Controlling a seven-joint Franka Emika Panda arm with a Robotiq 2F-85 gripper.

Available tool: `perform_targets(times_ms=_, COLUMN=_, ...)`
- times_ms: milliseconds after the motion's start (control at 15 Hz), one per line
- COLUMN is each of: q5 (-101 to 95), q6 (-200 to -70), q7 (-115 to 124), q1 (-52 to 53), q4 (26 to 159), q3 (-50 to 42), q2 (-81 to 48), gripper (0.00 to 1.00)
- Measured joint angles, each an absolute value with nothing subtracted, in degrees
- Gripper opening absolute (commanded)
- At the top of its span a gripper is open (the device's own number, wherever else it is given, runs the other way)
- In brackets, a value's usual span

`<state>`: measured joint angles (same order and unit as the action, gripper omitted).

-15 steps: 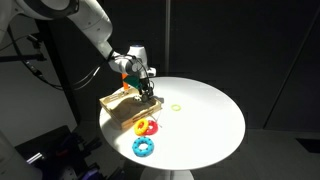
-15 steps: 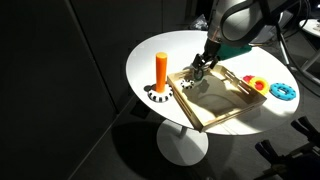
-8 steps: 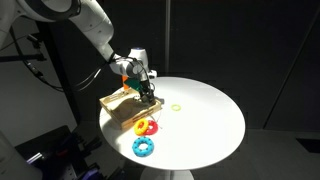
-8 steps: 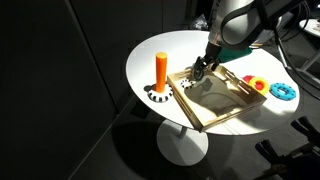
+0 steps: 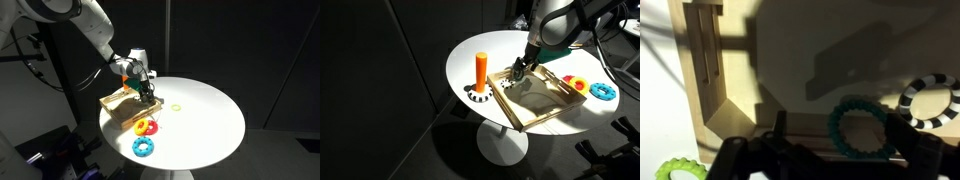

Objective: Put the green ring on the table

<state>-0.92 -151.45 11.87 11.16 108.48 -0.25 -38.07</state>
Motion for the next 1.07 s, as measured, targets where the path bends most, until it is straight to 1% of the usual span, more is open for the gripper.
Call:
perform_targets(times_ms=800, q5=-0.9, q6=-151.5, q7=11.9, q1=11.2, q4=106.1, q3=0.9, q2=-39.5, gripper=1.00)
perform_targets(times_ms=867, q5=-0.9, q6=-151.5, q7=11.9, q1=11.2, q4=105.8, q3=1.0, q2=-39.8, gripper=0.83)
perform_targets(times_ms=1067, q5=-0.9, q6=-151.5, q7=11.9, q1=11.2, q4=104.8, q3=1.4, q2=-40.6, gripper=0.58)
